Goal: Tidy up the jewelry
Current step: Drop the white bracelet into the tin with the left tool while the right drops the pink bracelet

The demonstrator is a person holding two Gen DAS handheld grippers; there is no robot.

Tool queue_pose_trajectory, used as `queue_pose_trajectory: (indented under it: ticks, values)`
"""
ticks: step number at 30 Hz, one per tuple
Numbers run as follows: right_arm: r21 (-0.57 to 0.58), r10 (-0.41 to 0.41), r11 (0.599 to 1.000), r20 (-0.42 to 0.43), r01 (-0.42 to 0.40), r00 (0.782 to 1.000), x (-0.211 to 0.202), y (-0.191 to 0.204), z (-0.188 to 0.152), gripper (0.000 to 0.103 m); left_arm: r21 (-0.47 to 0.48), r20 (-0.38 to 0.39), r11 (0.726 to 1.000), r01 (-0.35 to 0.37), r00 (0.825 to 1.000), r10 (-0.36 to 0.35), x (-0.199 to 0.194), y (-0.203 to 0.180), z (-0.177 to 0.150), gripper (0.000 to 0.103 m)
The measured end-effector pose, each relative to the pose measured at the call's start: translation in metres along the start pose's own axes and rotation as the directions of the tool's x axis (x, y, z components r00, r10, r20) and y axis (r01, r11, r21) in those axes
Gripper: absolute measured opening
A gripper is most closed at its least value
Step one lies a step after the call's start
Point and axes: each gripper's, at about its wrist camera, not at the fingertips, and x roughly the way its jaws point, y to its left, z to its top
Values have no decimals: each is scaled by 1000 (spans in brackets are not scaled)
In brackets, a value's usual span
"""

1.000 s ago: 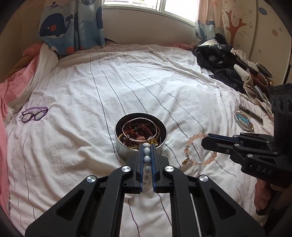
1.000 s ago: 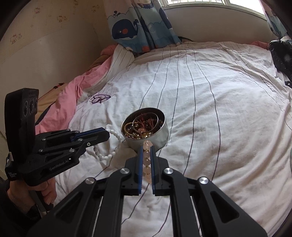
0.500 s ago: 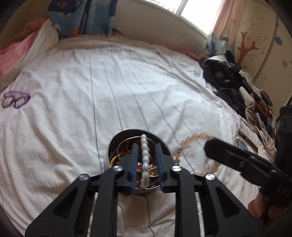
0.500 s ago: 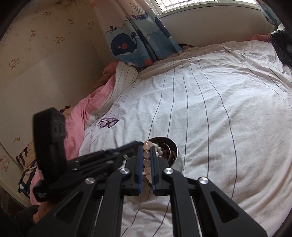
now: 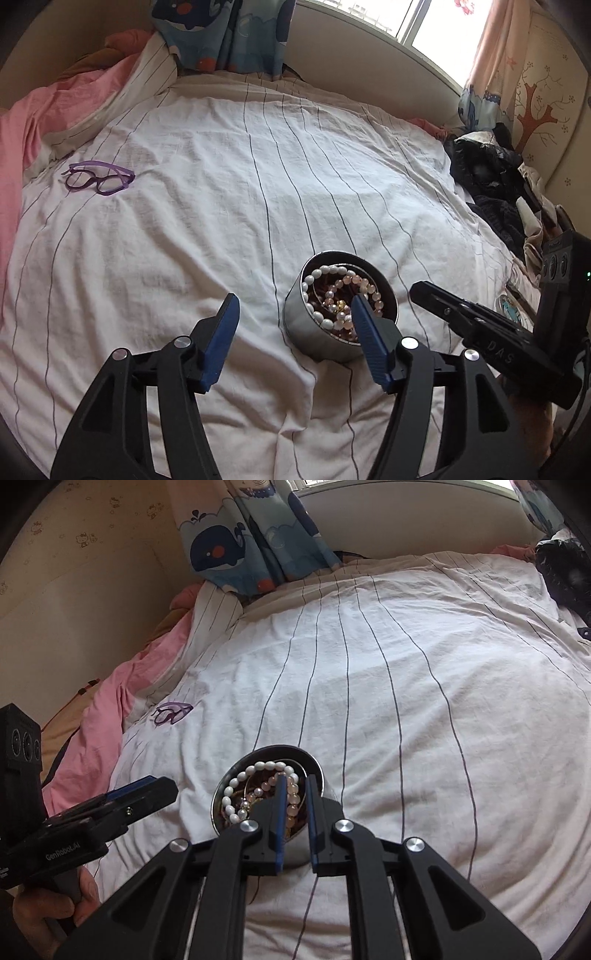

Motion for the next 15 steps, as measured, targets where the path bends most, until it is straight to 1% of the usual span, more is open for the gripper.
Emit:
queue_pose_trajectory:
  ticks: [1,2,3,5,7,8,9,10,12,14,15]
  values:
    - [4,-1,1000,-7,1,1000,-4,-2,-4,19,13,-2,1000,-20,1000,20,-2,0,-3,63]
    - [1,-11,1000,-15,11,1000,-7,-3,-10,27,22,-3,999,-40,999,40,-5,2,-6,64]
    - [-7,-27,1000,-19,27,999,-11,-4,-16,30,30,-5,998,-60,998,60,-6,3,-9,67]
    - [-29,-54,998,-45,53,998,-15,-4,-25,30,39,-8,993,-109,994,109,-9,3,-17,73]
    - [-58,-100,994,-58,97,993,-21,-1,-36,33,41,-21,989,-145,989,146,-10,2,-25,78]
    - [-71,-120,991,-64,116,991,-24,0,-43,38,48,-32,986,-161,986,163,-11,-1,-29,80]
    - [-86,-139,987,-76,132,987,-26,3,-50,44,60,-38,981,-183,982,185,-13,-3,-35,84]
    - [-107,-162,982,-86,152,983,-29,6,-58,47,69,-35,976,-208,977,211,-17,-5,-42,88]
    - [-158,-205,969,-94,189,974,-34,12,-75,60,76,-33,971,-226,973,229,-25,-6,-55,92]
    - [-199,-238,956,-105,214,966,-38,14,-92,63,83,-33,966,-243,968,247,-29,-9,-64,93]
    - [-201,-247,954,-115,221,962,-40,13,-97,63,96,-27,961,-259,965,263,-30,-11,-66,94]
